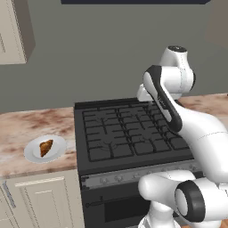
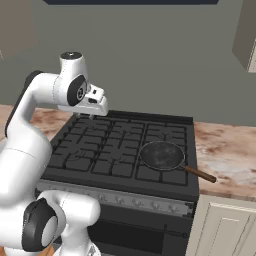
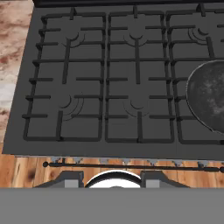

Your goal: Pick the croissant and place it on the pan. Then turn on the stove to warm the croissant.

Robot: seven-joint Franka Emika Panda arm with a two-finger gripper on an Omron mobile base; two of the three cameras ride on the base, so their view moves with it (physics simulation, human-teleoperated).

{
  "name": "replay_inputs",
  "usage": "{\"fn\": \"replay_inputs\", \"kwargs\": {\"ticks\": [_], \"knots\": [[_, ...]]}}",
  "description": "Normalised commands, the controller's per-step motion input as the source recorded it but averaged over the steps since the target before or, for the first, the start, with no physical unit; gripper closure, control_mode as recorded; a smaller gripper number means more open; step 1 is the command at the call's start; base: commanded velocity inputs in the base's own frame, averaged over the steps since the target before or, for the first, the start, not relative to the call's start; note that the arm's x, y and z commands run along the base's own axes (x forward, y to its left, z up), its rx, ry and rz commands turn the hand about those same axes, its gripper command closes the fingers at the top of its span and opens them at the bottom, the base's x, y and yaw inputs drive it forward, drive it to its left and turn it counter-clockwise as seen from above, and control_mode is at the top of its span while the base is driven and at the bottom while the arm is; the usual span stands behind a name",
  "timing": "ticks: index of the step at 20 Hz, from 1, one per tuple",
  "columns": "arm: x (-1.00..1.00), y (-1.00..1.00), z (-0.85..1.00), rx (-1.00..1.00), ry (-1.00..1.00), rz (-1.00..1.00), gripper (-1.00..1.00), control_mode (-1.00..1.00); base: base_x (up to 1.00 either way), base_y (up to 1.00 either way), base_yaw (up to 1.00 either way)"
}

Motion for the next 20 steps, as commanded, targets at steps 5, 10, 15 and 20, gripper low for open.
{"fn": "replay_inputs", "kwargs": {"ticks": [5,10,15,20], "knots": [[-0.01,0.15,0.00,0.00,0.00,0.00,-1.00,-1.00,0.00,0.00,0.00],[-0.09,0.41,-0.02,0.02,0.00,0.00,-1.00,-1.00,0.00,0.00,0.00],[-0.11,0.43,-0.10,0.08,0.00,0.00,-1.00,-1.00,0.00,0.00,0.00],[-0.15,0.42,-0.13,0.08,0.00,0.00,-1.00,-1.00,0.00,0.00,0.00]]}}
